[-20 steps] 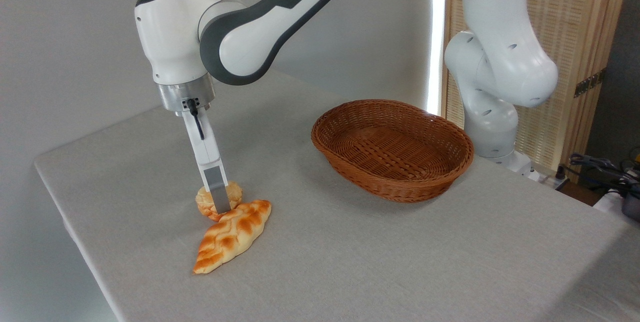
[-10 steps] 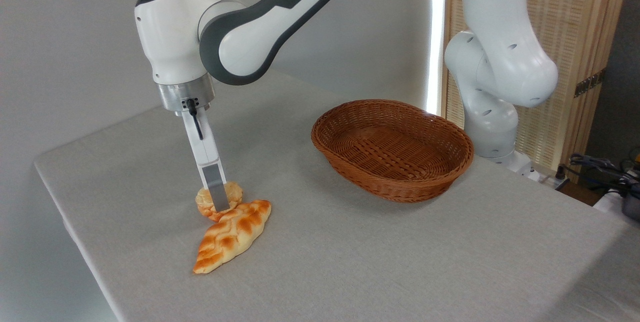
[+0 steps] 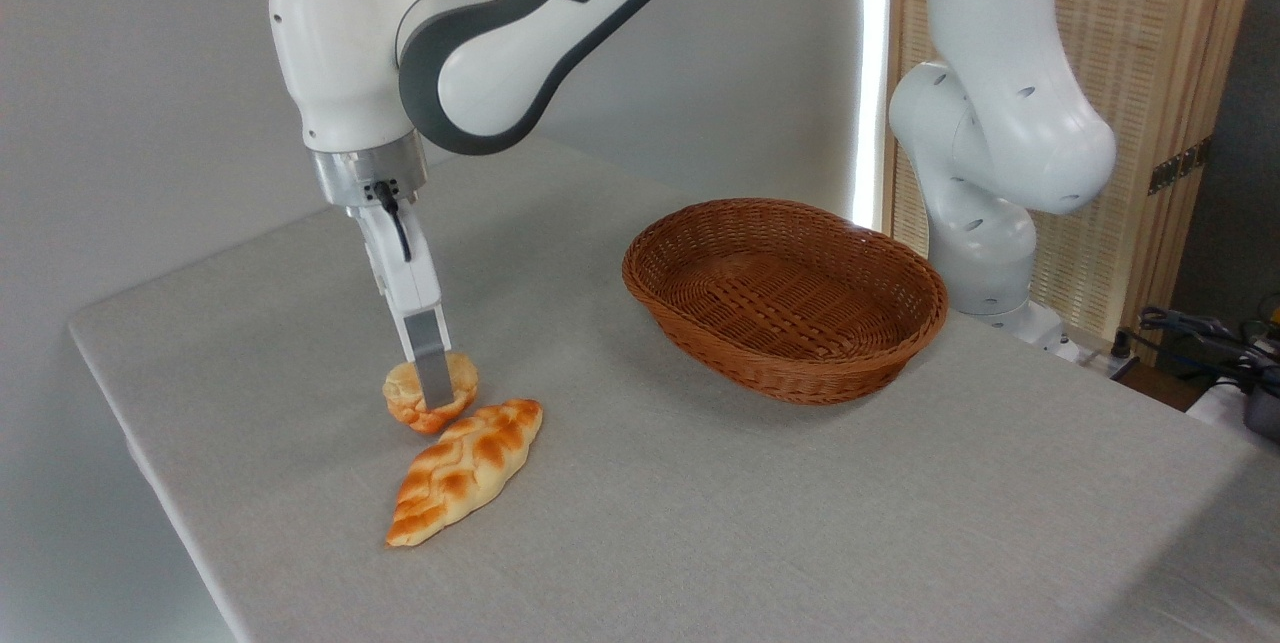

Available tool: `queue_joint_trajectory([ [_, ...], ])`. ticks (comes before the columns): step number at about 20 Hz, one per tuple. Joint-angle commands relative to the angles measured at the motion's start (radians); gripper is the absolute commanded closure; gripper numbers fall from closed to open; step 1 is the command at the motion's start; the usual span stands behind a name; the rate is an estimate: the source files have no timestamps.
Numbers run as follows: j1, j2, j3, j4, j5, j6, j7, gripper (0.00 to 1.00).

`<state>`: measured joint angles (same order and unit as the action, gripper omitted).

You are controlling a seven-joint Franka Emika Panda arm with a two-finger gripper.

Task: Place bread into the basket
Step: 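Lift the round bun and carry it over the wicker basket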

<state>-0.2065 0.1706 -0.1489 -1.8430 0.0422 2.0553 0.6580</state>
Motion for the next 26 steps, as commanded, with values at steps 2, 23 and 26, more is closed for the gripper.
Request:
queue_joint_trajectory([
  [2,-0.002,-0.049,-0.017,-0.004,0.016,0.003,-0.075,0.28],
  [23,0.001,-0.497,-0.005,-0.239,-0.096,-0.513,-0.119,0.11],
  [26,0.002,-0.497,-0.005,-0.258,-0.13,-0.556,-0.155,0.01],
])
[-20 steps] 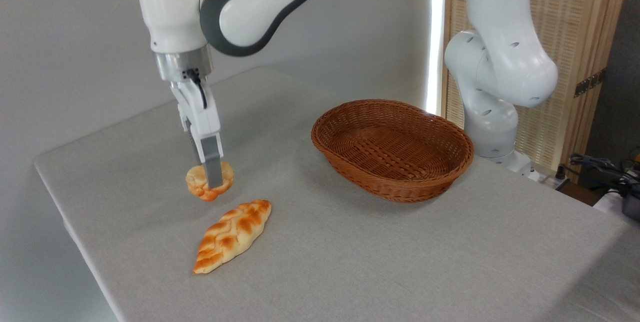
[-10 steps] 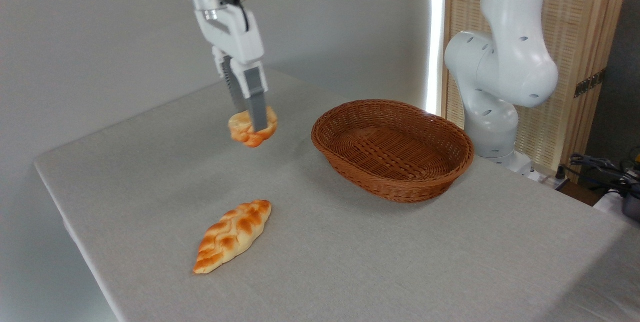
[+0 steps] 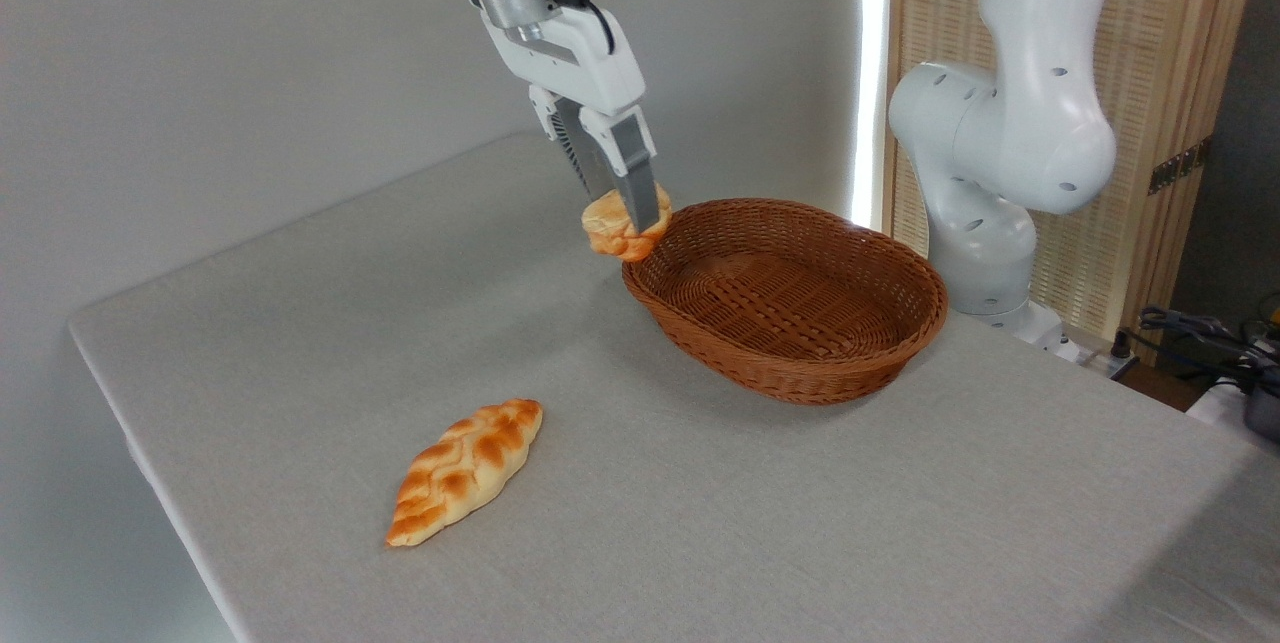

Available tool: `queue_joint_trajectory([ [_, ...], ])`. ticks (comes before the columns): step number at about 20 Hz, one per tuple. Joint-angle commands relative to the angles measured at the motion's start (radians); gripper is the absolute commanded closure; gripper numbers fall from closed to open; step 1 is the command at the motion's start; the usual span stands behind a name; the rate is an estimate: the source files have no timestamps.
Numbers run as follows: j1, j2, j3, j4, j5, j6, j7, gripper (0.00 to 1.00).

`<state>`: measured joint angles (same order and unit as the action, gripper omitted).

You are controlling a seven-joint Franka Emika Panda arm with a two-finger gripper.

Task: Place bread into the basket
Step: 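Lift the round bun and carry it over the wicker basket, then open the gripper to drop the bun into the basket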

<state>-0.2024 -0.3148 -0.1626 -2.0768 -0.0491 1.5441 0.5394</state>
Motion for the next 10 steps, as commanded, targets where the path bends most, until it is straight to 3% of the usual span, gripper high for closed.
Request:
queue_joint_trajectory([
  [1,-0.002,-0.01,0.009,-0.029,-0.055,-0.062,-0.035,0.01],
  [7,0.001,0.002,0.008,-0.118,-0.126,-0.085,-0.022,0.0],
  [10,-0.002,0.032,0.008,-0.121,-0.133,-0.081,-0.01,0.0],
])
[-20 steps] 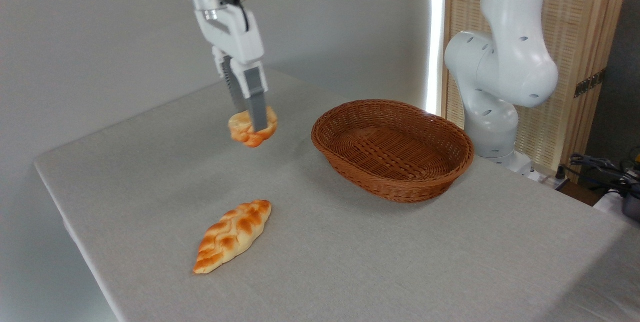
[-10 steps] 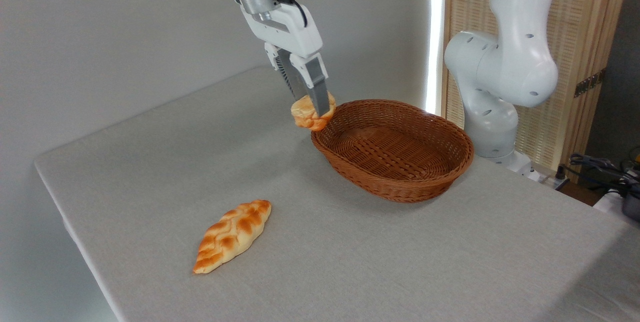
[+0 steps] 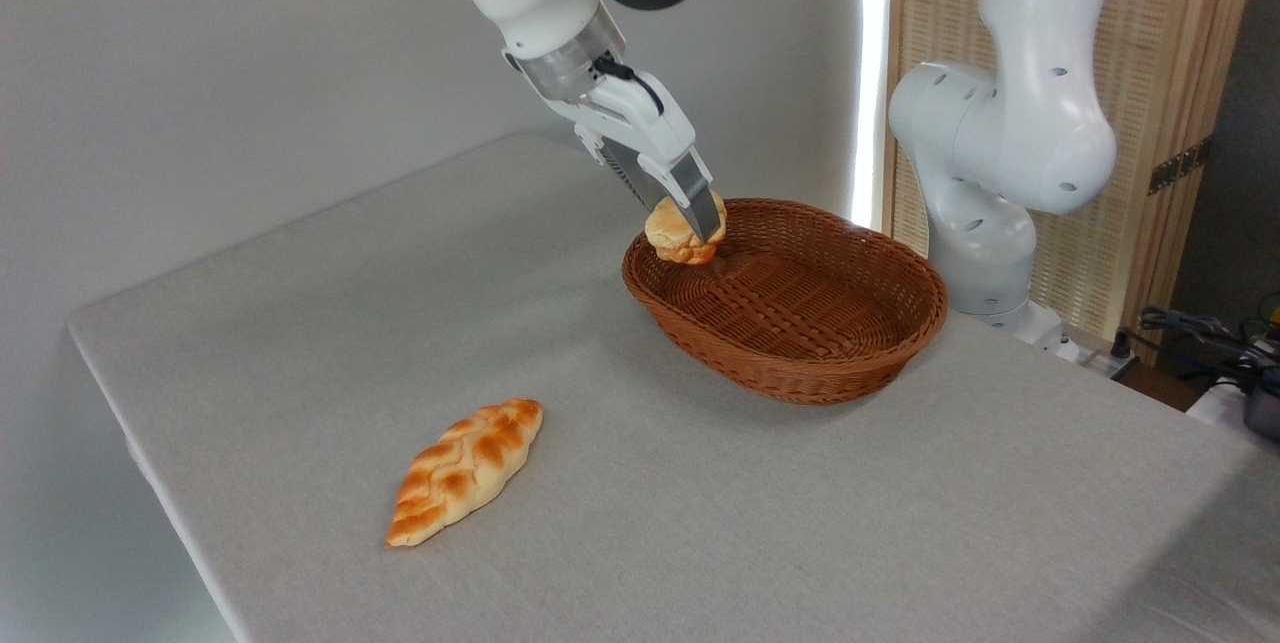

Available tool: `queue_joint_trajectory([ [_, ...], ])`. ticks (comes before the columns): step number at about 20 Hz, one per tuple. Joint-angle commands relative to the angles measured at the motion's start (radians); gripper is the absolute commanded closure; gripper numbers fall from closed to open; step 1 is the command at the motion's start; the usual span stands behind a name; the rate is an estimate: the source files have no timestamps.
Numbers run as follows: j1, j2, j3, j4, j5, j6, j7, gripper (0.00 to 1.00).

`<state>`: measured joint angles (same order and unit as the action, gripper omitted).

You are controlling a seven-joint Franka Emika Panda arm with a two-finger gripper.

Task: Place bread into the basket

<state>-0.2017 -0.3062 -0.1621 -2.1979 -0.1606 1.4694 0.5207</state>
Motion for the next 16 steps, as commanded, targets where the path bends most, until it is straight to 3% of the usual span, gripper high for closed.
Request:
queue_joint_trajectory([
  [1,-0.002,0.027,0.009,0.0,-0.022,-0.001,0.015,0.0],
  [8,-0.004,0.036,0.007,0.009,-0.019,0.002,0.018,0.0],
  [12,0.004,0.036,0.01,0.079,-0.01,0.044,0.035,0.0],
  [16,0.008,0.038,0.081,0.135,-0.007,0.159,0.077,0.0],
])
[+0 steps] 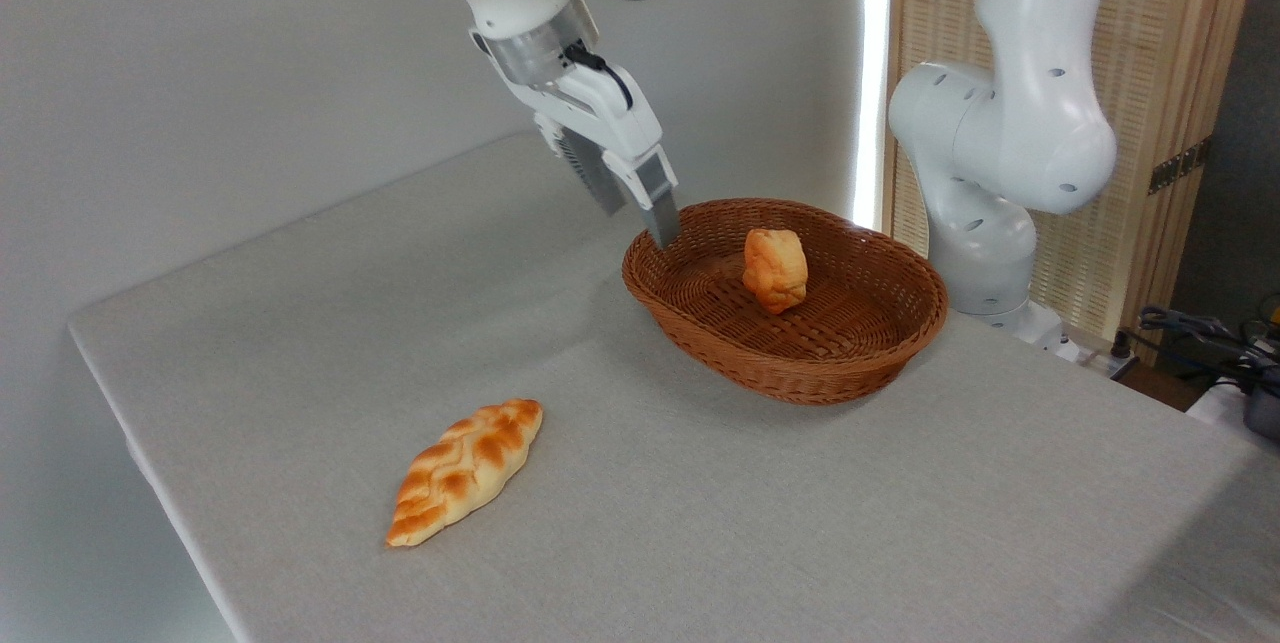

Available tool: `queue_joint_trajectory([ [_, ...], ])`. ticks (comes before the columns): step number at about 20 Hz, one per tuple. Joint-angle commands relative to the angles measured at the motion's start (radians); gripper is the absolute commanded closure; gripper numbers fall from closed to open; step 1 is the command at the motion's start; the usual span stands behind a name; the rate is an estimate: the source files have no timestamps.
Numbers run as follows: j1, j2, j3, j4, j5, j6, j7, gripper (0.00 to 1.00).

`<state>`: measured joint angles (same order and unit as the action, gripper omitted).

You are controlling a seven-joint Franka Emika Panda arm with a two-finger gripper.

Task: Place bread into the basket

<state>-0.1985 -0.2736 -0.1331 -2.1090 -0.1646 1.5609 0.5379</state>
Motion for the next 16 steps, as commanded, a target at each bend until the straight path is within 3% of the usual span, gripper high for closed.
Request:
queue_joint_trajectory([
  [1,0.005,0.007,0.061,0.058,-0.003,0.102,0.086,0.0],
  [7,0.007,0.102,0.136,0.174,0.022,0.255,0.099,0.0],
  [10,0.007,0.181,0.138,0.269,0.088,0.268,0.097,0.0],
  [16,0.005,0.29,0.128,0.371,0.121,0.301,0.089,0.0],
])
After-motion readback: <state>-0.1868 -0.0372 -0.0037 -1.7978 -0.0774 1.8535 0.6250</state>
